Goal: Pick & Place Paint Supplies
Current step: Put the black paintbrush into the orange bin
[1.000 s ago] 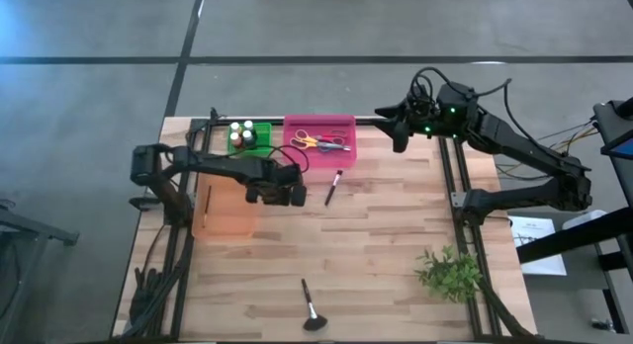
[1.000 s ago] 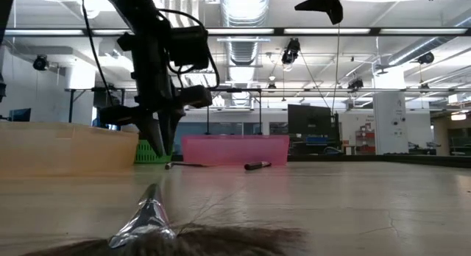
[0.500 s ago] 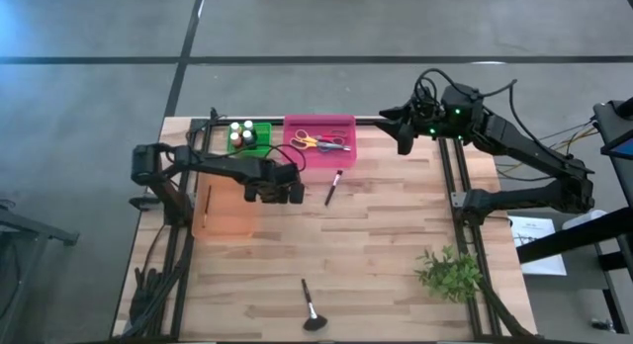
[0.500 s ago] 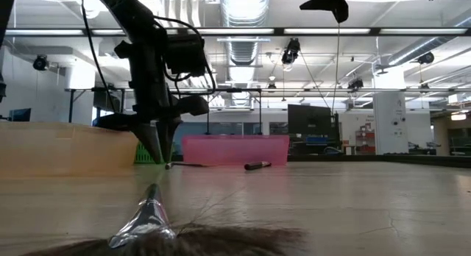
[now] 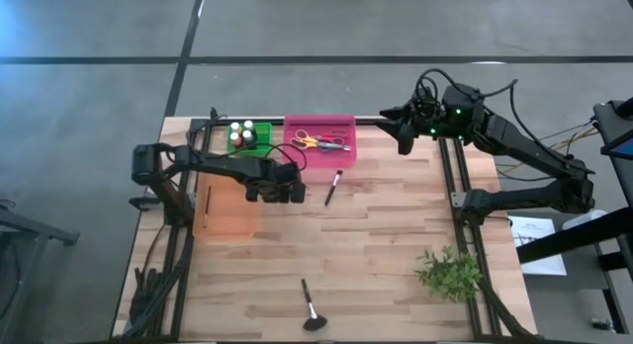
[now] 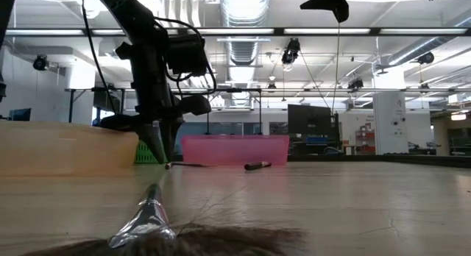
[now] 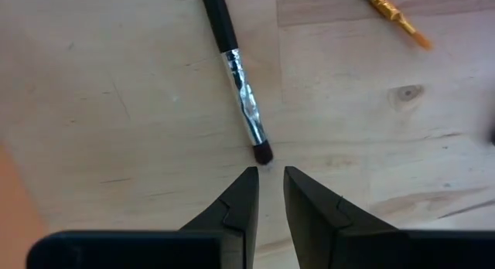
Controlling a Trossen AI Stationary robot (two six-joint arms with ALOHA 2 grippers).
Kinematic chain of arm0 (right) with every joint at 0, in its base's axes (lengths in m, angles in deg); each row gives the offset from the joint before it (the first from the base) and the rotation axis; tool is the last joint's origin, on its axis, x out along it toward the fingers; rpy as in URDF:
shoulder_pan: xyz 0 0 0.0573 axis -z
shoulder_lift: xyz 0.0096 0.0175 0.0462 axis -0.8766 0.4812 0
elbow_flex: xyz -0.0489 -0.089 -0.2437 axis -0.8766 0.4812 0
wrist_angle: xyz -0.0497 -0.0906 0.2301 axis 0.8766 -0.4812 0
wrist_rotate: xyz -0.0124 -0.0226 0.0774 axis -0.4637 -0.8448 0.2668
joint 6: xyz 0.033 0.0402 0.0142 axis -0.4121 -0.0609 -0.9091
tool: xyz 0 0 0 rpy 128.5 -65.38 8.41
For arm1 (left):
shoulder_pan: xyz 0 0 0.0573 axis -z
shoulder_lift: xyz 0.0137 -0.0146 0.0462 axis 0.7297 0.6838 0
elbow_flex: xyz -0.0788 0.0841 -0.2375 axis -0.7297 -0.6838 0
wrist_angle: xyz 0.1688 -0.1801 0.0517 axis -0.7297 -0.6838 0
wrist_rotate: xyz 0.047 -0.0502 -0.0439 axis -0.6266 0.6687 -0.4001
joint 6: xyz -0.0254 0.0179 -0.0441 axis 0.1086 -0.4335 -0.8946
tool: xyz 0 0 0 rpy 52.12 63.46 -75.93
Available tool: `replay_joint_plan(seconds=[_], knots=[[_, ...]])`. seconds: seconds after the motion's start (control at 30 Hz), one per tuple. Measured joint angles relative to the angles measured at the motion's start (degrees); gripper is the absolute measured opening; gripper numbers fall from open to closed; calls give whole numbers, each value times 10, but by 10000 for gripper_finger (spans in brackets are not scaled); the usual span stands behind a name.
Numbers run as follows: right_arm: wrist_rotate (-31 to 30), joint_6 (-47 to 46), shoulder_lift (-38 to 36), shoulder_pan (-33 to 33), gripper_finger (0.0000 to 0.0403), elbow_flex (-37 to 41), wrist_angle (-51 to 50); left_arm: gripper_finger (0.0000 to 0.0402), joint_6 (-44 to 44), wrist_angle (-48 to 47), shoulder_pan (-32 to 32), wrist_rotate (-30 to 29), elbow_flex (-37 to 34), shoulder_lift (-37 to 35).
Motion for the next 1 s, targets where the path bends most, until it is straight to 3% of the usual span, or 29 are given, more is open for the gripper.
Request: replay_joint_plan(seconds=[0.77,1.0], knots=[[-4,2,0,0,207,0,-3,70,3,4,-13,20,3,20],[-4,1,0,0,207,0,-3,9,20,18,-14,22,3,17]])
